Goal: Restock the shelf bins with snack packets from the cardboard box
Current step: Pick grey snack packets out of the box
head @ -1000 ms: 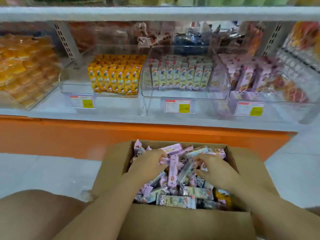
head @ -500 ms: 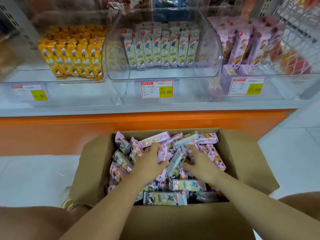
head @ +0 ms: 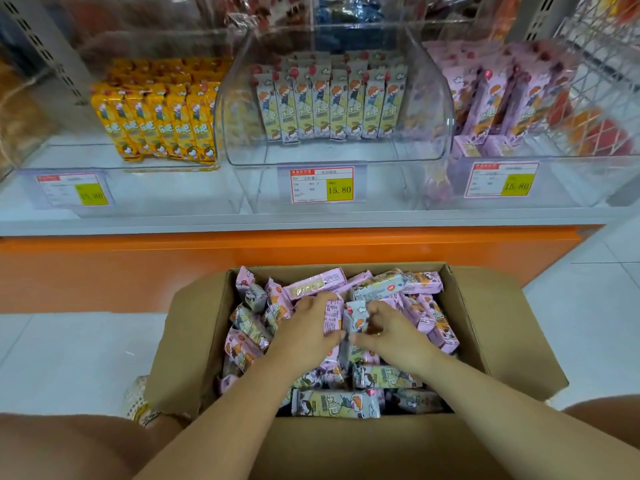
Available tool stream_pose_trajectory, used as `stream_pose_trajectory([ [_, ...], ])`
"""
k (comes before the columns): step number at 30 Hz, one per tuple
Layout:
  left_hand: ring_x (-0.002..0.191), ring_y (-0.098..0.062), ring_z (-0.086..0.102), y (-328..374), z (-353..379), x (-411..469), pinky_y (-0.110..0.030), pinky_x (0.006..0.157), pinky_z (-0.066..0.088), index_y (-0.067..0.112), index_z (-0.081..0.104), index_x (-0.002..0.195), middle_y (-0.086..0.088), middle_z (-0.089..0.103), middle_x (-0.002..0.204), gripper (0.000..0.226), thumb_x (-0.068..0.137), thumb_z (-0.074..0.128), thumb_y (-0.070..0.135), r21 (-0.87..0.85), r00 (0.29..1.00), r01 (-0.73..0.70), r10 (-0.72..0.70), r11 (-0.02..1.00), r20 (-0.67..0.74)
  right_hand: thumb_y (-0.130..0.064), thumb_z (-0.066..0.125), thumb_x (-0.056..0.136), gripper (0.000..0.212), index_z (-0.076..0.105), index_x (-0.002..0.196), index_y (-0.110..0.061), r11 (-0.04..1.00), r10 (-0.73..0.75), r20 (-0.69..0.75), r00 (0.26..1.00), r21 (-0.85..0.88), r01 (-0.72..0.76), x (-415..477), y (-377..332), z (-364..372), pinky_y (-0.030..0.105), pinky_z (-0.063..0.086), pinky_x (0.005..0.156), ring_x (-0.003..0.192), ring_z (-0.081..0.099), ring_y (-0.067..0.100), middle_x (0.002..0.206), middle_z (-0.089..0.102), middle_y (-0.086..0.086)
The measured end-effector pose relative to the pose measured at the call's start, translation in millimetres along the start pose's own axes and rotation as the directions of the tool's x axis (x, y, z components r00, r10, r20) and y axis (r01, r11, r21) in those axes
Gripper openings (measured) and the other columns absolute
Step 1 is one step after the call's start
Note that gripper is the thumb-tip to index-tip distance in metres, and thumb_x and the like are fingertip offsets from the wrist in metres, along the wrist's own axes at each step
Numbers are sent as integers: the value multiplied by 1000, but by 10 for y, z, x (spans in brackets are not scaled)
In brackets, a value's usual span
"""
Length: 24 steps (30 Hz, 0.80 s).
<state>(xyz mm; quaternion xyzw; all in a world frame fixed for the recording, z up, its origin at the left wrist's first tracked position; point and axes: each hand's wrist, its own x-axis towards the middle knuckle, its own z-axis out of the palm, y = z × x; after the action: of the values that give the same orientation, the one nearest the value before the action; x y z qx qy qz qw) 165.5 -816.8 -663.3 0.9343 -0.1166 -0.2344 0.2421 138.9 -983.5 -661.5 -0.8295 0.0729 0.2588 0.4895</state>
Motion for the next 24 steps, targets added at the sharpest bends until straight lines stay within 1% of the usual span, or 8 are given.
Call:
stream_pose_trajectory([
  [2,111,-20,54,55,-27,-20,-40,103,38,33,28,142,2,25,148,57,93,55,37,47,999,-34,35,998,-24,-26,67,87,32,40,102,-17,999,-37,-51,998,31,39,3,19,-5,21,37,61,72,45,15,86,43,2],
  [5,118,-16,46,151,-78,-28,-41,112,27,30,39,139,6,30,143,50,92,53,35,18,993,-94,95,995,-75,-24,69,85,27,43,86,-19,983,-109,-209,972,120,136,20,-23,-35,11,35,51,61,42,10,71,41,-2],
  [7,124,-17,43,224,-112,-16,-41,109,32,28,41,137,7,40,138,50,90,56,36,-52,992,-103,98,993,-83,-24,68,86,22,48,93,-21,967,-132,-300,945,171,189,21,-95,-69,14,42,62,72,54,13,79,55,-1],
  [12,94,-6,54,292,-218,-8,-25,84,44,28,36,133,17,50,107,50,91,61,32,-305,992,-73,36,949,-122,-28,58,92,27,60,114,-12,906,-167,-265,950,338,253,20,-225,-210,29,56,80,85,67,16,94,66,4],
  [15,87,-4,57,276,-260,-18,-25,76,48,27,36,131,19,51,101,47,92,61,27,-393,991,-50,-2,918,-130,-32,55,94,35,55,125,-15,975,-136,-425,895,100,196,103,-149,-376,13,41,80,101,53,9,111,56,-8],
  [17,88,-2,57,275,-280,-46,-21,74,47,27,38,130,22,49,97,44,92,61,26,-437,991,-33,-27,899,-131,-28,58,93,46,46,135,-14,996,-64,-483,873,22,85,206,-17,-488,25,41,87,101,50,15,123,54,0],
  [20,91,-3,58,250,-300,-87,-16,74,46,27,39,131,19,52,101,46,91,62,28,-480,991,-8,-57,877,-120,-33,58,91,55,40,140,-16,991,9,-467,884,-112,-69,337,99,-542,46,39,101,117,50,30,133,53,11],
  [24,94,1,54,231,-334,-128,-8,68,37,30,34,137,8,53,122,53,92,61,32,-514,992,23,-82,858,-91,-35,55,94,51,41,138,-13,996,80,-363,928,-4,-87,391,62,-479,31,42,84,111,53,29,136,48,16],
])
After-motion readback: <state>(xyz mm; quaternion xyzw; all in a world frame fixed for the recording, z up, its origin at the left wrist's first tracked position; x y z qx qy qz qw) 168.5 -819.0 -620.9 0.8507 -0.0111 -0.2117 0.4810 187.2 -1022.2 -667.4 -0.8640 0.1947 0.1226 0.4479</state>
